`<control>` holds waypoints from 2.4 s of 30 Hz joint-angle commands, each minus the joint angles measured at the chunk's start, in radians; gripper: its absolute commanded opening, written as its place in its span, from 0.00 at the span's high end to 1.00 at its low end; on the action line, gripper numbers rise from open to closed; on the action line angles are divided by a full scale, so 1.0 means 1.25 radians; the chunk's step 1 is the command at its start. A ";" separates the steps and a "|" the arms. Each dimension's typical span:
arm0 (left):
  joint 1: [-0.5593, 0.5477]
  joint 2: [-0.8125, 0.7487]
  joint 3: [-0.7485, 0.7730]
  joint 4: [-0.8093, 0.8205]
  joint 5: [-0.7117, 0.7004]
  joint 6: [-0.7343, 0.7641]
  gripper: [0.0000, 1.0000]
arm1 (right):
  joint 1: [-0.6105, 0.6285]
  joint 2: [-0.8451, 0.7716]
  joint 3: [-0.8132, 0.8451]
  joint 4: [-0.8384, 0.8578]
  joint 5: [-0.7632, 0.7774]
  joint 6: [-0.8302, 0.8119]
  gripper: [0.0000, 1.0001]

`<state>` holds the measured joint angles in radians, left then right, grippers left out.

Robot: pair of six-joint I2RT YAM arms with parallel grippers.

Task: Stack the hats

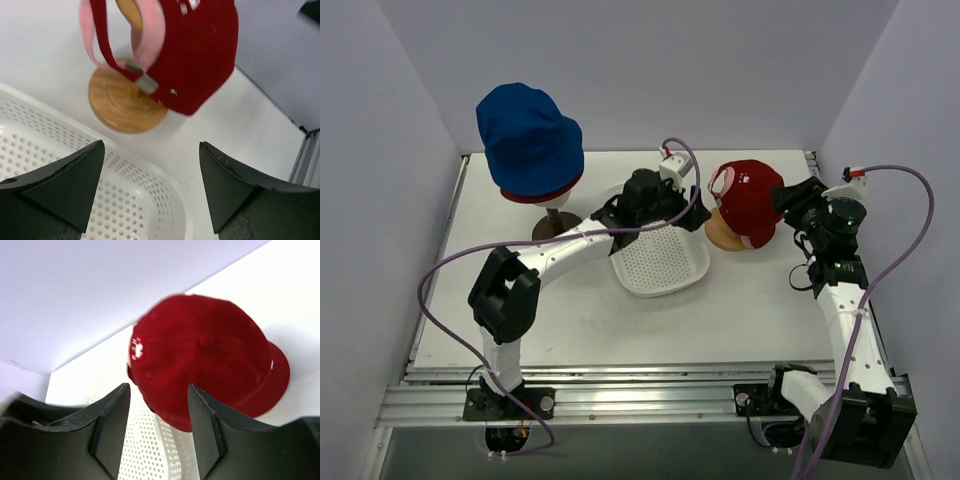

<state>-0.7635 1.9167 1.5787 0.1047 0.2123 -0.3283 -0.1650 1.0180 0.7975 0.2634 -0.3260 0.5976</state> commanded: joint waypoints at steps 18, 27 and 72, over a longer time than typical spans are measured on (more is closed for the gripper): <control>-0.127 0.166 0.006 0.291 -0.097 -0.090 0.13 | -0.051 -0.052 0.095 -0.049 -0.057 0.003 0.54; -0.127 0.237 0.073 0.319 -0.105 -0.072 0.13 | -0.075 -0.062 0.084 -0.046 -0.078 -0.008 0.54; -0.059 0.244 0.146 0.207 -0.229 -0.137 0.42 | -0.237 0.020 -0.131 0.117 -0.165 0.026 0.65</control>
<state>-0.8543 2.2742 1.7084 0.3809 -0.0235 -0.4973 -0.4389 1.0210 0.6445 0.3386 -0.5198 0.6113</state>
